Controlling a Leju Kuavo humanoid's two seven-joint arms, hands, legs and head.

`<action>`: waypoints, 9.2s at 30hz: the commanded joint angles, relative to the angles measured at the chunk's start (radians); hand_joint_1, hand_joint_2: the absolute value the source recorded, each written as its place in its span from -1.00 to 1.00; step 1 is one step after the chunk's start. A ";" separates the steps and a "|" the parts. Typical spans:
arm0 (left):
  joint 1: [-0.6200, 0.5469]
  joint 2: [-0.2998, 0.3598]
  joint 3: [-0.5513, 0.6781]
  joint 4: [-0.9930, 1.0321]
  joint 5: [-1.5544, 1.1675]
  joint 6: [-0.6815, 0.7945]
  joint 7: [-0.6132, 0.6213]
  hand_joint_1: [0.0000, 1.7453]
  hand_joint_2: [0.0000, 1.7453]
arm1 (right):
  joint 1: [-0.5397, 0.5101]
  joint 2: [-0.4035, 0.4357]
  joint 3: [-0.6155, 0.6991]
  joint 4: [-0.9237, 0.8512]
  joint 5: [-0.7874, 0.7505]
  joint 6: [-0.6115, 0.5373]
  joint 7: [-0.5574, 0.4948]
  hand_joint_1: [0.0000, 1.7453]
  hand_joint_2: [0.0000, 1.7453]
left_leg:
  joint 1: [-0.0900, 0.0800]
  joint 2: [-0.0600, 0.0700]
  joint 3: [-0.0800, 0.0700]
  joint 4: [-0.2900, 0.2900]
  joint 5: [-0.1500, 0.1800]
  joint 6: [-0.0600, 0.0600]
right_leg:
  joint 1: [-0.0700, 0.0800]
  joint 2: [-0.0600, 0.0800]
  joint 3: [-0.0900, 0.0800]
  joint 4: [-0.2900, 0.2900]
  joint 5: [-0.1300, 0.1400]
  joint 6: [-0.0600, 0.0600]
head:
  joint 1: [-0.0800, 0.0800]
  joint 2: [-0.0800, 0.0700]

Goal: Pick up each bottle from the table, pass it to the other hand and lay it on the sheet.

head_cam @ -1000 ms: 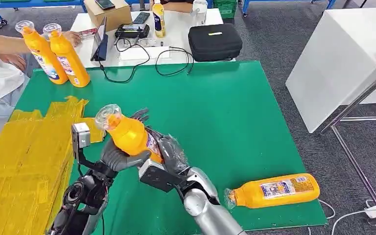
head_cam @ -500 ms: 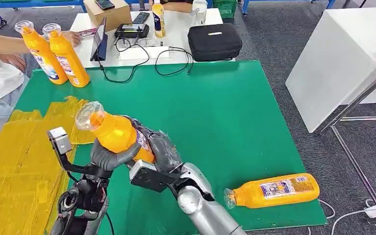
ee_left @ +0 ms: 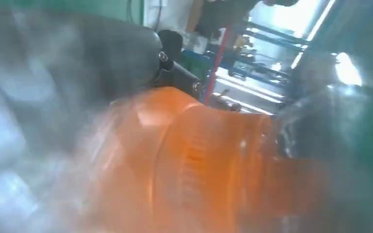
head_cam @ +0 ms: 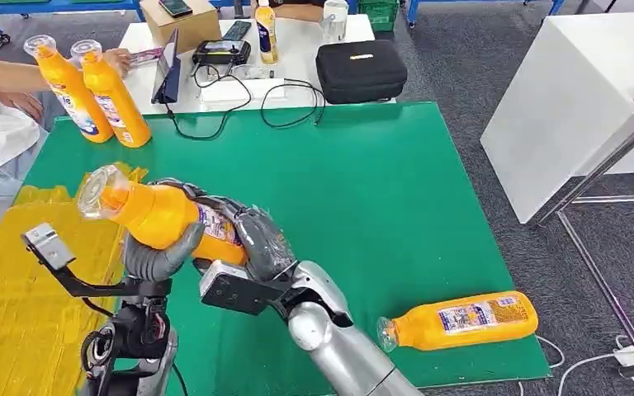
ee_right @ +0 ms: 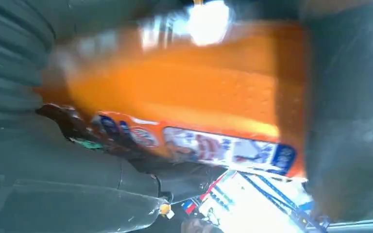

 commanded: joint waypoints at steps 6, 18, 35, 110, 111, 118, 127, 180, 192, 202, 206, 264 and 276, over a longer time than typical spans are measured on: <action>-0.079 -0.020 0.175 0.020 0.054 0.058 -0.002 1.00 1.00 | 0.132 -0.102 -0.075 -0.212 0.011 -0.068 0.002 -1.00 1.00 | 0.002 -0.003 0.002 0.001 -0.002 -0.001 | 0.002 -0.002 0.005 -0.001 -0.002 0.000 | 0.001 0.000; -0.160 0.012 0.219 0.069 -0.373 0.373 -0.169 1.00 1.00 | 0.196 -0.143 -0.149 -0.434 -0.009 -0.123 -0.003 -1.00 1.00 | 0.002 -0.005 0.002 0.001 -0.002 -0.001 | 0.002 -0.004 0.004 -0.001 -0.002 -0.001 | 0.000 0.000; -0.346 0.406 -0.312 0.818 -1.877 0.761 0.491 1.00 1.00 | 0.251 -0.285 -0.315 -0.753 -0.140 -0.062 -0.036 -1.00 1.00 | 0.000 -0.004 0.002 -0.001 0.000 -0.001 | 0.000 -0.005 0.003 -0.001 0.001 -0.003 | 0.000 0.000; -0.366 0.298 0.268 1.175 -1.423 0.568 -0.087 -1.00 1.00 | 0.194 -0.280 -0.221 -0.601 -0.088 -0.063 -0.034 -1.00 1.00 | 0.001 -0.002 0.002 -0.001 0.001 -0.003 | 0.001 -0.001 0.004 -0.001 0.002 -0.003 | 0.000 0.000; -0.365 0.293 0.276 1.168 -1.407 0.565 -0.101 -1.00 1.00 | 0.196 -0.280 -0.221 -0.603 -0.087 -0.063 -0.032 -1.00 1.00 | 0.003 -0.001 0.004 -0.001 0.000 -0.004 | 0.002 0.000 0.006 -0.002 0.001 -0.003 | 0.000 0.000; -0.360 0.261 0.301 1.087 -1.330 0.594 -0.184 -1.00 1.00 | 0.203 -0.278 -0.227 -0.615 -0.083 -0.066 -0.026 -1.00 1.00 | 0.003 -0.002 0.004 0.001 -0.001 -0.004 | 0.003 -0.001 0.007 -0.001 0.000 -0.003 | 0.000 0.000; -0.215 0.169 0.271 0.421 -1.059 0.630 -0.233 -1.00 1.00 | 0.231 -0.264 -0.241 -0.636 -0.065 -0.076 -0.008 -1.00 1.00 | 0.003 -0.004 -0.003 0.002 0.001 -0.003 | 0.002 -0.003 0.000 0.000 0.001 -0.003 | 0.000 0.000; -0.072 -0.019 0.382 0.000 -0.369 0.151 -0.219 -1.00 1.00 | 0.431 -0.615 -0.445 -0.594 0.395 0.065 0.069 -1.00 1.00 | 0.000 -0.005 -0.003 0.001 -0.002 0.001 | 0.001 -0.005 0.001 -0.003 0.000 0.002 | 0.000 0.000; -0.080 0.009 0.334 0.039 -0.374 0.177 -0.218 -1.00 1.00 | 0.422 -0.629 -0.495 -0.451 0.417 0.095 0.081 -1.00 1.00 | 0.001 -0.005 -0.003 0.001 -0.001 0.001 | 0.001 -0.005 0.002 -0.004 0.001 0.002 | 0.000 0.000; -0.096 0.019 0.320 0.061 -0.376 0.179 -0.218 -1.00 1.00 | 0.435 -0.676 -0.485 -0.389 0.412 0.143 0.068 -1.00 1.00 | -0.001 -0.005 -0.003 0.001 -0.001 0.001 | 0.000 -0.005 0.001 -0.003 0.001 0.002 | 0.000 0.000; -0.117 0.026 0.317 0.090 -0.375 0.179 -0.218 -1.00 1.00 | 0.481 -0.739 -0.504 -0.395 0.331 0.200 0.004 -1.00 1.00 | 0.000 -0.007 -0.001 0.001 -0.002 0.001 | 0.001 -0.007 0.004 -0.004 -0.001 0.002 | 0.000 0.000; -0.136 0.024 0.295 0.221 -0.402 0.292 -0.243 -1.00 1.00 | 0.386 -0.438 -0.390 -0.663 -0.030 0.195 -0.228 -1.00 1.00 | 0.000 0.000 -0.001 0.001 -0.001 0.001 | 0.001 0.000 0.002 -0.002 0.001 0.002 | 0.000 0.000; -0.158 0.024 0.338 0.230 -0.401 0.267 -0.246 -1.00 1.00 | 0.477 -0.545 -0.302 -0.720 -0.056 0.485 -0.303 -1.00 1.00 | 0.001 -0.003 -0.002 0.002 -0.001 0.001 | 0.001 -0.002 0.002 -0.002 0.000 0.002 | 0.000 0.000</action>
